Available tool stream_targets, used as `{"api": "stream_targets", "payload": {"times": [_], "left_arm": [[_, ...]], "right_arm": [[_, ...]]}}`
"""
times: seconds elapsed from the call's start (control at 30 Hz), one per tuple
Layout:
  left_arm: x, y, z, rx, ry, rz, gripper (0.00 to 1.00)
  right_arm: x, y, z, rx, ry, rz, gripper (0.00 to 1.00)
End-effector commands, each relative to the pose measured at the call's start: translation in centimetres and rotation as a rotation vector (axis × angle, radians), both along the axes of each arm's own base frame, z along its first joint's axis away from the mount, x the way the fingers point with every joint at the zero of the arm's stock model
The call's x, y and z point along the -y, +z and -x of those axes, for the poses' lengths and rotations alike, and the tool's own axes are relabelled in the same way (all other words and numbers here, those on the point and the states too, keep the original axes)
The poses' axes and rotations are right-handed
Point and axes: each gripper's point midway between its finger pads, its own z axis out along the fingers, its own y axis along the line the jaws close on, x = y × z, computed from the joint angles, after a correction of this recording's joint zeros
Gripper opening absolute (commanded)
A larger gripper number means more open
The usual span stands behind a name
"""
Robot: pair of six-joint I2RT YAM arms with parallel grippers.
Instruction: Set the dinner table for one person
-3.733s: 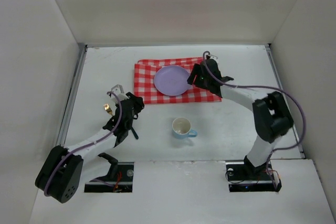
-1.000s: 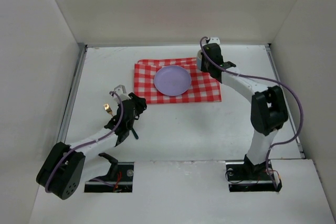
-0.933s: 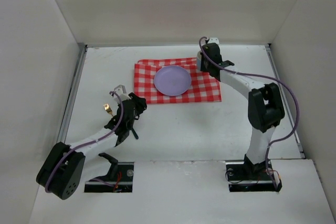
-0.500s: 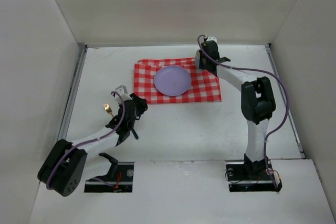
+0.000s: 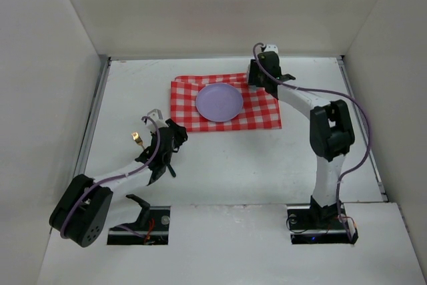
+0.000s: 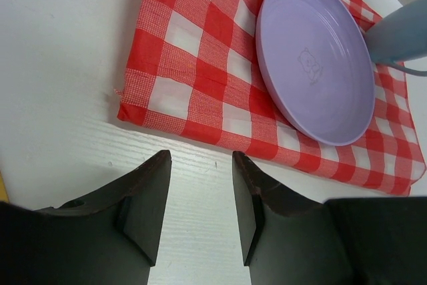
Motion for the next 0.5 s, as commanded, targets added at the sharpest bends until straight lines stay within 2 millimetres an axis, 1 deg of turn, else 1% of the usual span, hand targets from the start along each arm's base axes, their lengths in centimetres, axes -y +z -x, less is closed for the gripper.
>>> {"api": "stream_targets", "payload": {"times": [0.0,0.1,0.17,0.2,0.27,0.3,0.33,0.37,0.43,0.47], "left_arm": [[-0.4,2.5,-1.3,0.065,0.035,-0.007,0.39],[-0.7,2.9,-1.2,0.058,0.051,-0.031,0.39],[-1.0,3.1,-1.2,0.046,0.065,-0.054,0.39],[-1.3,3.1,-1.1,0.030,0.076,-0.068,0.39],[-1.5,3.3,-0.7,-0.004,0.096,-0.097,0.39],[-1.6,3.5,-0.5,-0.017,0.108,-0.116,0.38],[-1.8,3.8,-0.2,-0.030,0.118,-0.139,0.37],[-2.1,4.0,0.1,-0.036,0.127,-0.157,0.36],[-2.8,4.3,1.2,-0.060,0.146,-0.204,0.32],[-3.2,4.4,1.7,-0.071,0.153,-0.218,0.29]], "right_arm": [[0.2,9.0,0.4,0.210,-0.010,-0.084,0.64],[0.4,11.0,2.8,0.247,-0.014,-0.093,0.71],[0.7,12.0,4.9,0.275,-0.027,-0.104,0.76],[0.9,12.4,6.3,0.295,-0.033,-0.114,0.77],[1.1,12.5,8.3,0.319,-0.038,-0.139,0.77],[1.1,12.3,9.4,0.325,-0.038,-0.156,0.75],[0.9,11.9,10.4,0.327,-0.033,-0.181,0.67],[0.5,11.4,11.5,0.321,-0.021,-0.207,0.58],[-0.8,10.2,13.5,0.302,0.016,-0.251,0.33],[-1.7,9.5,14.5,0.285,0.045,-0.268,0.24]]}}
